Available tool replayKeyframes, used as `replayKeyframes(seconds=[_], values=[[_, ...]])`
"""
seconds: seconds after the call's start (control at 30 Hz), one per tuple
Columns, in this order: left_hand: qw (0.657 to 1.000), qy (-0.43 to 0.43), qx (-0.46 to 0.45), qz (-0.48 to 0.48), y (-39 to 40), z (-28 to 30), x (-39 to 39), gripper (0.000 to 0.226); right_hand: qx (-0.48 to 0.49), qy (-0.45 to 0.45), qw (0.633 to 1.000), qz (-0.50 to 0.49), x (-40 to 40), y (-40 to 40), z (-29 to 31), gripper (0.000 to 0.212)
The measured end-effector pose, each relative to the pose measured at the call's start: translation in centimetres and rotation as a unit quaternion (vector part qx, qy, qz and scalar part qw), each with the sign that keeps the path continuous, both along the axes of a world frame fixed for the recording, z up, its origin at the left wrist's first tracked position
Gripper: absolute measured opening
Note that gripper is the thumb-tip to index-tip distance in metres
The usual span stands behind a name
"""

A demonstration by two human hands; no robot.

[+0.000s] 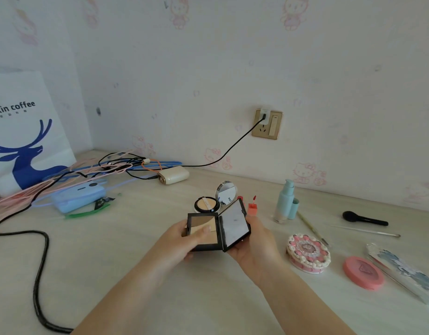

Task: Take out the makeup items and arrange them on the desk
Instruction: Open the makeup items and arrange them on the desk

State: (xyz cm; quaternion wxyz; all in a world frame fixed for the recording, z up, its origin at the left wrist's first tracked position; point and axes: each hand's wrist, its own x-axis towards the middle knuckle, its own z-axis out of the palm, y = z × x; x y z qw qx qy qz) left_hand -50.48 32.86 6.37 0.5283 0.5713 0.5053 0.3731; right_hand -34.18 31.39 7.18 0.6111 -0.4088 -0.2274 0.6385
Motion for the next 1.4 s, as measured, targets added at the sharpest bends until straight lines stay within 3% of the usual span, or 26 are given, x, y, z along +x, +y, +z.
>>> replayKeyframes(seconds=[0.1, 0.3, 0.7, 0.87, 1.03, 1.13, 1.2, 1.3, 1.4], values=[[0.990, 0.101, 0.067, -0.071, 0.2, -0.5, -1.7, 0.051, 0.023, -0.012, 0.999, 0.020, -0.4, 0.2, -0.3, 0.031], [0.969, 0.230, 0.084, -0.046, 1.6, -1.9, -3.8, 0.074, -0.035, -0.112, 0.993, 0.031, -1.5, 0.9, -1.5, 0.029], [0.916, 0.384, 0.113, -0.023, 3.7, -3.4, -4.1, 0.078, -0.023, -0.147, 0.988, 0.042, -0.5, 1.9, -2.2, 0.027], [0.910, 0.398, 0.114, -0.016, 3.6, -3.5, -4.0, 0.078, -0.006, -0.165, 0.984, 0.065, -0.2, 1.7, -2.3, 0.031], [0.918, 0.381, 0.106, -0.009, 3.1, -3.0, -4.0, 0.059, -0.010, -0.202, 0.978, 0.054, 0.3, 1.8, -2.4, 0.028], [0.923, 0.376, 0.081, 0.002, 2.4, -2.2, -3.5, 0.081, -0.006, -0.246, 0.969, 0.037, 0.4, 1.8, -2.7, 0.033], [0.927, 0.367, 0.074, 0.010, 2.1, -1.9, -3.4, 0.102, -0.006, -0.258, 0.966, 0.032, 1.0, 2.1, -3.4, 0.053], [0.936, 0.340, 0.085, 0.022, 2.0, -1.8, -3.3, 0.084, 0.011, -0.275, 0.960, 0.041, 2.1, 2.3, -4.3, 0.073], [0.942, 0.317, 0.110, 0.020, 1.5, -1.3, -2.7, 0.062, 0.023, -0.305, 0.950, 0.056, 1.6, 0.8, -2.2, 0.059]])
